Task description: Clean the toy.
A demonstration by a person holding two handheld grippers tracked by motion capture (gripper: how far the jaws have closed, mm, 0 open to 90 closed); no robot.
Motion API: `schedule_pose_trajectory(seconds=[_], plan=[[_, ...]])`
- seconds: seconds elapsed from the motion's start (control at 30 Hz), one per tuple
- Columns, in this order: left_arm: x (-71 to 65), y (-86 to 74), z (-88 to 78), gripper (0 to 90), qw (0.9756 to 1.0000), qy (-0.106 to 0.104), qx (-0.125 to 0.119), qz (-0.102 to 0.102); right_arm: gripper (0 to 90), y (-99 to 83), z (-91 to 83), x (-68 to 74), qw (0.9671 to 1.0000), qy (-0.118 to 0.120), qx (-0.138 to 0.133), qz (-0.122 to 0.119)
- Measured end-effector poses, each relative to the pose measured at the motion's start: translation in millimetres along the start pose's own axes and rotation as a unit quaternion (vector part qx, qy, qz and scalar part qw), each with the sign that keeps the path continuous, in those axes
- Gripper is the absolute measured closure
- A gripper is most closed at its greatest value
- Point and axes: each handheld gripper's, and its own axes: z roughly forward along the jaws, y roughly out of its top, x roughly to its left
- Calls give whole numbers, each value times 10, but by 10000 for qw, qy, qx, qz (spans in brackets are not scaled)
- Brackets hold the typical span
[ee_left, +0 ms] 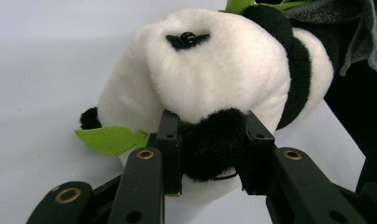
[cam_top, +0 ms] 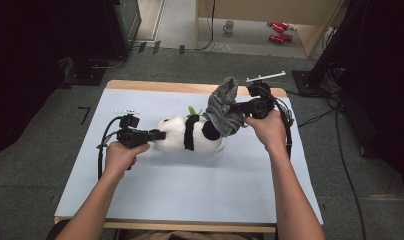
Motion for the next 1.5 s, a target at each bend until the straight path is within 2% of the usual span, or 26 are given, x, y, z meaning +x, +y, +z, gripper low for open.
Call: schedule_pose_trajectory(seconds=[0.1,0.2,0.27,0.33,0.37,0.4,0.43,0.47,0.7,0.97,1.13,1.4,1.5], plan=[[1,0,3,672,10000,14,-7,-17,806,43,-52,37,10000,32,-85,1],[-3,2,2,671,10000,30,-8,-27,806,80,-17,166,9989,425,-173,-36],[-5,2,0,672,10000,36,-7,-31,806,99,29,257,9980,601,-163,-79],[-9,2,-2,672,10000,30,-14,-21,806,116,102,362,9971,728,-122,-163],[-13,2,-3,672,10000,26,-23,-20,806,131,187,470,9960,858,-73,-238],[-17,2,-2,672,10000,24,-32,-5,806,131,187,470,9960,858,-73,-238],[-24,2,-2,672,10000,33,-45,-4,806,147,270,579,9944,1014,-19,-299],[-29,2,-3,672,10000,34,-53,1,806,147,270,579,9944,1014,-19,-299],[-53,2,-8,672,9999,7,-109,21,806,206,536,953,9905,1198,213,-644],[-79,0,-8,672,9998,2,-170,85,806,210,795,1265,9867,1297,409,-893],[-88,-2,-13,671,9997,7,-174,157,806,148,1043,1378,9852,1241,702,-948],[-92,-8,-1,672,9998,54,-133,169,807,46,1207,1334,9860,1068,836,-969],[-94,-7,-1,672,9997,50,-123,184,807,14,1192,1323,9853,949,852,-1141]])
